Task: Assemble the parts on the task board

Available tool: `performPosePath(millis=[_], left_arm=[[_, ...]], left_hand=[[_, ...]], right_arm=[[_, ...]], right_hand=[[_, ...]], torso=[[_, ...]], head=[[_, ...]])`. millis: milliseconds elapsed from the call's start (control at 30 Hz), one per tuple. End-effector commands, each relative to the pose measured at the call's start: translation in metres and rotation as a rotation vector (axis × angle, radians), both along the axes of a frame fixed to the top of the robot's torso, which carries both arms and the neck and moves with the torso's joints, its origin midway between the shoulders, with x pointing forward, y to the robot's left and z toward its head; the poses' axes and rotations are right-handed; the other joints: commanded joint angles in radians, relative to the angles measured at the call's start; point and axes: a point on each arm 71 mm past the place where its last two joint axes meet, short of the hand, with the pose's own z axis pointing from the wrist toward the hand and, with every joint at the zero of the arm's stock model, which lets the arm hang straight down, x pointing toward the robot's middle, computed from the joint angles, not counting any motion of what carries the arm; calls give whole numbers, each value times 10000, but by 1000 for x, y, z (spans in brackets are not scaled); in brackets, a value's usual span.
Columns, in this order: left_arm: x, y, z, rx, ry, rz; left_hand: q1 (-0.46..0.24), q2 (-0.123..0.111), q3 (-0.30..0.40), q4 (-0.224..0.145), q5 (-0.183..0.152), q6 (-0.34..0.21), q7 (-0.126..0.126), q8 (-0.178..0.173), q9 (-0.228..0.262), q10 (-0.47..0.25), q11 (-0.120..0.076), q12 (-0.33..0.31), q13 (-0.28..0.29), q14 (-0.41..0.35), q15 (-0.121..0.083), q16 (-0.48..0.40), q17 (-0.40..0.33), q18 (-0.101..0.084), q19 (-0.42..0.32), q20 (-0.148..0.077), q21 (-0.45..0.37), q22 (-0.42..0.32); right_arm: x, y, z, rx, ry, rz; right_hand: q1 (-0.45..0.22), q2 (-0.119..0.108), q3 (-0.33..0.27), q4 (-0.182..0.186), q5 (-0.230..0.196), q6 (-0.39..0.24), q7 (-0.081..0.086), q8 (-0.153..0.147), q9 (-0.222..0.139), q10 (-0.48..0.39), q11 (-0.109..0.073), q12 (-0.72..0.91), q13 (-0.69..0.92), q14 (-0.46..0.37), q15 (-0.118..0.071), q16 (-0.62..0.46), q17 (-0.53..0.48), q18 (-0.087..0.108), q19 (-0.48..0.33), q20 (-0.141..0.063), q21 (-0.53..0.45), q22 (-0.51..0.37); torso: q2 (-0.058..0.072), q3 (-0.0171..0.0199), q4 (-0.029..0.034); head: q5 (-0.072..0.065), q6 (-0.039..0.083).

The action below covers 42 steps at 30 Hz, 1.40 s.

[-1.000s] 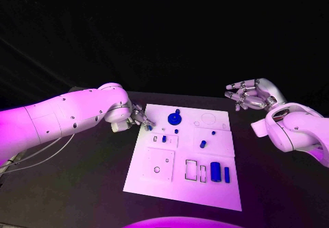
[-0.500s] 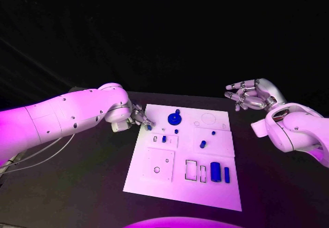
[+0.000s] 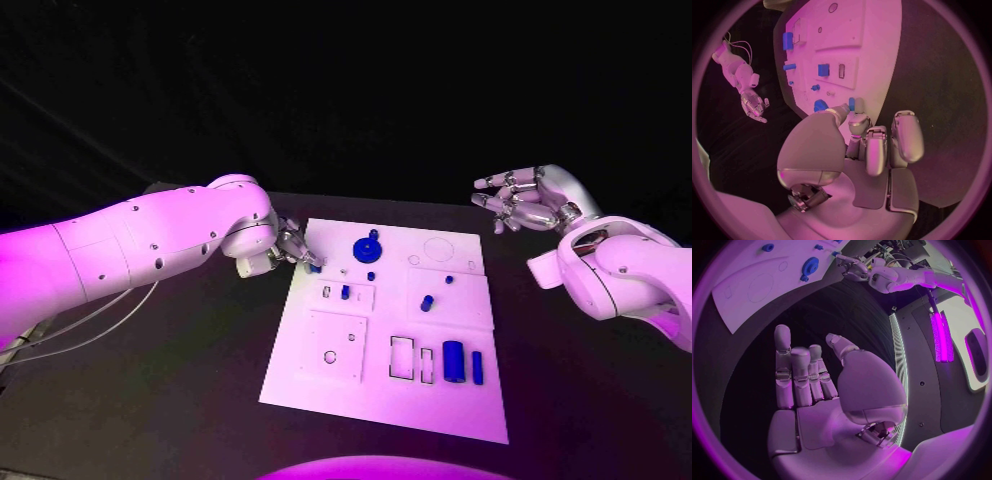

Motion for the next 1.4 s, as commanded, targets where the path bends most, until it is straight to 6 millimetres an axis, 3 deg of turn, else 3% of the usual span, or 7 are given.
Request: performPosePath(millis=[33, 200, 467, 800, 1400], left_arm=[[-2, 0, -1, 156, 270, 242], [-4, -1, -1, -45, 283, 277], [-13, -2, 2, -574, 314, 303], [-29, -8, 7, -990, 200, 62], [-36, -16, 9, 360, -1429, -1325]], left_hand=[[384, -79, 1010, -827, 72, -108, 45, 143, 112, -37, 40, -89, -39, 951, 97, -53, 2286, -15, -81, 39, -35, -13], [37, -333, 1961, -1177, 79, -182, 116, 396, 300, 69, 87, -150, -19, 955, 161, -52, 2301, -10, -91, 134, -28, -1], [-297, -554, 2546, -1473, 56, -146, 62, 629, 449, 263, 67, -73, 179, 1008, 140, 6, 2469, -15, -78, 163, -1, 27], [-609, -823, 2730, -1662, 55, -62, -27, 864, 582, 521, -11, 84, 486, 1045, 96, 48, 2589, -27, -40, 146, 52, 85], [-754, -1055, 2883, -1888, 55, 34, -81, 1027, 653, 777, -63, 239, 796, 1058, 66, 65, 2635, -61, 33, 126, 159, 207]], right_arm=[[0, 2, 0, -14, 42, 204], [0, 2, 0, -18, 59, 211], [0, 1, 0, -30, 57, 190], [1, 0, -1, 27, 72, 128], [1, 0, -1, 57, 73, 138]], right_hand=[[102, -10, -71, 14, 41, -81, -15, 58, 9, -39, -14, -14, -12, -70, -11, 0, 5, 129, -83, 17, -64, -15], [103, -11, -73, 14, 41, -83, -15, 59, 8, -36, -14, -10, -12, -72, -11, -2, 1, 129, -82, 17, -67, -17], [104, -13, -78, 15, 42, -89, -15, 59, 7, -60, -14, -33, -44, -85, -11, -25, -28, 129, -81, 17, -71, -21], [111, -20, -99, 18, 50, -117, -10, 60, 2, -118, -9, -73, -115, -123, -7, -78, -93, 129, -84, 20, -94, -40], [111, -20, -99, 18, 50, -117, -10, 60, 2, -118, -9, -73, -115, -123, -7, -78, -93, 129, -84, 20, -94, -40]], torso=[[5, -2, 2], [2, -2, 4], [-3, -3, 2], [-5, -1, 10], [3, -6, -2]], head=[[1, -6], [14, -24], [23, -30], [29, -49], [61, -129]])
